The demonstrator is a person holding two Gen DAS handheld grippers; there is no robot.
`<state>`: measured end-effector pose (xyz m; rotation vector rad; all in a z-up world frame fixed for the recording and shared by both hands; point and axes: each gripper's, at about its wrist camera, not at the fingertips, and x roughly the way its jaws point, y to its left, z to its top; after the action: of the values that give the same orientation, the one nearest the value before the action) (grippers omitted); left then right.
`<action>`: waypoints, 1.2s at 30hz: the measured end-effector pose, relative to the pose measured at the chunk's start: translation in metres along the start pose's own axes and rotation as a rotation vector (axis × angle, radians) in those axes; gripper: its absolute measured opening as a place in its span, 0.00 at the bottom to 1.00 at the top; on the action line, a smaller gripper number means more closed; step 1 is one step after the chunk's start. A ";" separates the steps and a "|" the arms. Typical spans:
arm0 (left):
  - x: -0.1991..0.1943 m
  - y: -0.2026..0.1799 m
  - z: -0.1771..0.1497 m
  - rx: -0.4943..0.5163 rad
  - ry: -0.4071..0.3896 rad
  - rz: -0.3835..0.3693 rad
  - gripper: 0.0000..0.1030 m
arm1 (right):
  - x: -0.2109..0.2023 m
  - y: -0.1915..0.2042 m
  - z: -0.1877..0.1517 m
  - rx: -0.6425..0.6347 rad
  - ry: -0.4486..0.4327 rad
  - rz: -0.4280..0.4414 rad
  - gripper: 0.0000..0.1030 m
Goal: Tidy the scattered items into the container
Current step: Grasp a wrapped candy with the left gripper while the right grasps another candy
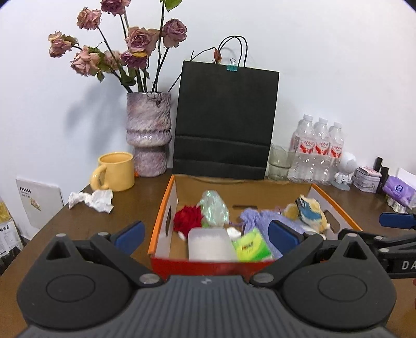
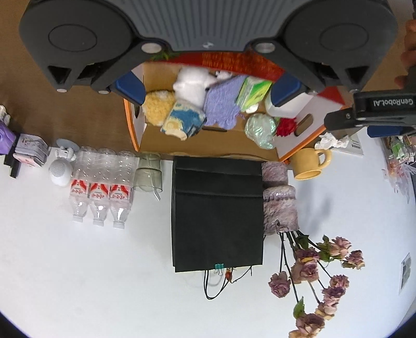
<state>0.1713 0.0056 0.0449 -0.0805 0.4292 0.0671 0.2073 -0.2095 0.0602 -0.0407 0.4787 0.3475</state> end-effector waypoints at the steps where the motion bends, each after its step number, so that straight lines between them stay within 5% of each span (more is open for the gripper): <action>1: -0.004 0.001 -0.003 0.007 0.002 0.003 1.00 | -0.003 0.000 -0.004 -0.002 0.001 0.000 1.00; 17: -0.025 0.010 -0.062 0.076 0.148 0.031 1.00 | -0.020 -0.006 -0.084 -0.011 0.146 -0.050 1.00; 27: 0.002 -0.001 -0.079 0.145 0.223 0.035 0.99 | -0.005 0.000 -0.090 0.000 0.186 -0.020 0.94; 30: 0.013 -0.001 -0.078 0.148 0.243 0.023 0.91 | 0.006 0.007 -0.086 -0.009 0.197 -0.004 0.91; 36: 0.025 -0.006 -0.083 0.135 0.270 -0.044 0.59 | 0.027 0.015 -0.077 -0.011 0.199 0.000 0.81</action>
<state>0.1607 -0.0063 -0.0404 0.0341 0.7000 -0.0170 0.1905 -0.1963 -0.0199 -0.0864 0.6738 0.3477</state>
